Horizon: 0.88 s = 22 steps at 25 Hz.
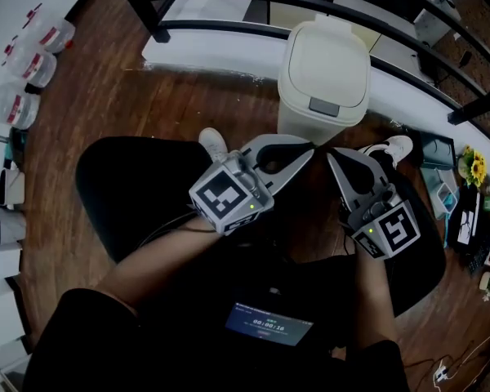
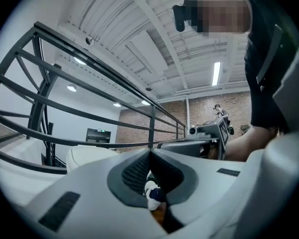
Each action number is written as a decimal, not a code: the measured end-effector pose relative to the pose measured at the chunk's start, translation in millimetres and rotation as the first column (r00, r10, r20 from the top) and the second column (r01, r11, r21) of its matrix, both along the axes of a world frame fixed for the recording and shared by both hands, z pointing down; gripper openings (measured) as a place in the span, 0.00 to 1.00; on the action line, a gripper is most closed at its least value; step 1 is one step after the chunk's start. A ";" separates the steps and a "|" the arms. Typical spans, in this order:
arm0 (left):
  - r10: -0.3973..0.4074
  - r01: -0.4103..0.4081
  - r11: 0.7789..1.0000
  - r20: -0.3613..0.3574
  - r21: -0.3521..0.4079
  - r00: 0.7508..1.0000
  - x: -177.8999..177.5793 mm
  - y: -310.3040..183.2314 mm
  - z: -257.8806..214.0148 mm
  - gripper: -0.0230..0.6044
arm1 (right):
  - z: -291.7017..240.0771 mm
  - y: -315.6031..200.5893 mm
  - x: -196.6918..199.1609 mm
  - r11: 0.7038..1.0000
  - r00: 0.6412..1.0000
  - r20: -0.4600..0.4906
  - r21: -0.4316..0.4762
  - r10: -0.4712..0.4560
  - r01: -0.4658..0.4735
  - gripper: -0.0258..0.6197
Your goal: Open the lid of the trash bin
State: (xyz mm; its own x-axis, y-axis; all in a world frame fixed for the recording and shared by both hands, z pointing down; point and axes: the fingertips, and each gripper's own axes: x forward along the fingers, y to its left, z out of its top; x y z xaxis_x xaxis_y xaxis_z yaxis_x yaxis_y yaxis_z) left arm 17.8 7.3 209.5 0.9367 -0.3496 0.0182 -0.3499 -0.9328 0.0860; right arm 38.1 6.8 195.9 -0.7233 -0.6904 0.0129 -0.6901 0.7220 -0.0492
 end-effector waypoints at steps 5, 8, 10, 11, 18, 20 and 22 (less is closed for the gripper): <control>-0.019 0.018 0.997 0.019 0.070 1.000 -0.2 -5.5 15.7 0.09 | 4.0 -3.2 5.7 0.999 1.000 -0.011 0.044 0.007 -0.007 0.09; -0.011 0.011 0.996 -0.004 0.085 1.000 1.0 -7.3 13.8 0.09 | 4.0 -3.8 2.3 0.996 1.000 0.004 0.085 -0.009 0.009 0.09; -0.004 0.006 0.997 -0.018 0.077 1.000 2.9 -8.1 13.4 0.09 | 3.1 -3.6 2.7 0.995 1.000 0.025 0.104 -0.014 0.011 0.09; -0.002 0.003 0.998 -0.024 0.070 1.000 4.3 -9.0 13.1 0.09 | 2.8 -3.3 3.7 0.994 1.000 0.022 0.111 -0.013 0.011 0.09; 0.005 -0.004 0.998 -0.028 0.068 1.000 7.7 -9.5 15.5 0.09 | 8.1 -2.0 7.4 0.995 0.999 0.031 0.102 -0.010 0.007 0.09; 0.009 -0.007 0.998 -0.027 0.063 1.000 8.8 -8.5 16.3 0.09 | 11.0 -2.3 9.6 0.996 0.999 0.041 0.090 -0.005 0.002 0.09; 0.013 -0.012 0.998 -0.023 0.059 1.000 9.4 -7.3 17.5 0.09 | 12.4 -2.0 10.2 0.997 0.999 0.053 0.083 -0.005 0.001 0.09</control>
